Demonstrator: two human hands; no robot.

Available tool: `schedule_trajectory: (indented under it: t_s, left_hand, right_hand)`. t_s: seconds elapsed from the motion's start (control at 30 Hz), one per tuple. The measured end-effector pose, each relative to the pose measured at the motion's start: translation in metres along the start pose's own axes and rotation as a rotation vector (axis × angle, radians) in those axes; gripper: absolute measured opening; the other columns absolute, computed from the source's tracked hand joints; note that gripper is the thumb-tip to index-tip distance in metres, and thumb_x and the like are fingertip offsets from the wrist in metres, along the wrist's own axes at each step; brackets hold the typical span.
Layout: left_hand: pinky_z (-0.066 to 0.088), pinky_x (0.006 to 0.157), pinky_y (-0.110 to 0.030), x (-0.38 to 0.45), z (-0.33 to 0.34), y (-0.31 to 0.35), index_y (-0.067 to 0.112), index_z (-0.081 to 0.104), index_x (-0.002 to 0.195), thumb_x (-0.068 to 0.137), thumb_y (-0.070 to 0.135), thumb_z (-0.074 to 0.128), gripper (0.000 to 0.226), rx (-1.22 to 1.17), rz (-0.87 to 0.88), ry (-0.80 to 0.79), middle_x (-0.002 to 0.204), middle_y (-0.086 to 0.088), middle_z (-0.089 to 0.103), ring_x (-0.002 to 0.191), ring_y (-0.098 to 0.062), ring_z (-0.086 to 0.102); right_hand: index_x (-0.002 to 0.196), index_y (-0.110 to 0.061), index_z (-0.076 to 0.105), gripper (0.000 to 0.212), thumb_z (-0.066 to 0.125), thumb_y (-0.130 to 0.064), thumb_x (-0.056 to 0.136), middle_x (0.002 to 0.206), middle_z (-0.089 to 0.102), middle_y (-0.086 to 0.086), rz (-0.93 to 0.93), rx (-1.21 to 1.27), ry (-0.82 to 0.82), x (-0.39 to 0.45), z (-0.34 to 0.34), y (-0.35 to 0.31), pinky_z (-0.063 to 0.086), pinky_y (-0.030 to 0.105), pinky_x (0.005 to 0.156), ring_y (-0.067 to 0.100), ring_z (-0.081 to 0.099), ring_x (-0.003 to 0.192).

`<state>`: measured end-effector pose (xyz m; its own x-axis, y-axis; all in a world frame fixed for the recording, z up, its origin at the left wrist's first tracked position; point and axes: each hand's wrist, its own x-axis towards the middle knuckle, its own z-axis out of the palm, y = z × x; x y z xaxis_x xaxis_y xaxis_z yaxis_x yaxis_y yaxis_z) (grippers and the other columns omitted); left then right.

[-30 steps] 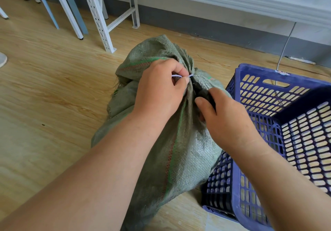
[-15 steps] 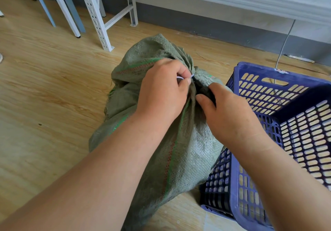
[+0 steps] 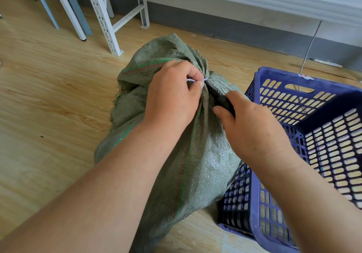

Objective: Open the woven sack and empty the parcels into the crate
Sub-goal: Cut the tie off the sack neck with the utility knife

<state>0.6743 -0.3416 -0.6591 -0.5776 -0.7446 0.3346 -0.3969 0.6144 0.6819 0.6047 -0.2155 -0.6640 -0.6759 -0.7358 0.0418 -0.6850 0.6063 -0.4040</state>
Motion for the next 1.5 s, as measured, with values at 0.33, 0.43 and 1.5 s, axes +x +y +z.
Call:
schedule_trajectory:
  t_s: [0.33, 0.43, 1.5]
  left_hand:
    - [0.044, 0.073, -0.024, -0.001, -0.001, -0.001, 0.027, 0.068, 0.082, 0.084, 0.023, 0.068, 0.004, -0.016, 0.002, -0.021, 0.092, 0.013, 0.054, 0.079, -0.011, 0.059]
    - [0.044, 0.074, -0.024, -0.002, -0.001, 0.0, 0.027, 0.068, 0.081, 0.084, 0.023, 0.068, 0.005, -0.022, -0.011, -0.03, 0.093, 0.013, 0.055, 0.081, -0.011, 0.06]
    - [0.053, 0.068, -0.033, -0.001, -0.004, -0.013, 0.025, 0.07, 0.082, 0.08, 0.019, 0.073, 0.008, -0.032, 0.03, -0.005, 0.088, 0.008, 0.061, 0.074, -0.012, 0.063]
  right_hand:
    - [0.087, -0.021, 0.045, 0.024, 0.046, -0.042, 0.098, 0.066, 0.053, -0.002, 0.021, 0.138, -0.022, 0.003, 0.001, 0.001, 0.038, 0.033, 0.053, 0.023, 0.052, 0.061]
    - [0.087, -0.023, 0.043, 0.023, 0.046, -0.043, 0.097, 0.066, 0.052, -0.003, 0.012, 0.096, -0.005, 0.004, 0.0, 0.0, 0.037, 0.033, 0.051, 0.023, 0.052, 0.06]
    - [0.085, -0.017, 0.053, 0.029, 0.045, -0.042, 0.098, 0.075, 0.065, 0.002, -0.004, 0.075, -0.098, 0.004, -0.019, 0.003, 0.049, 0.035, 0.058, 0.022, 0.058, 0.063]
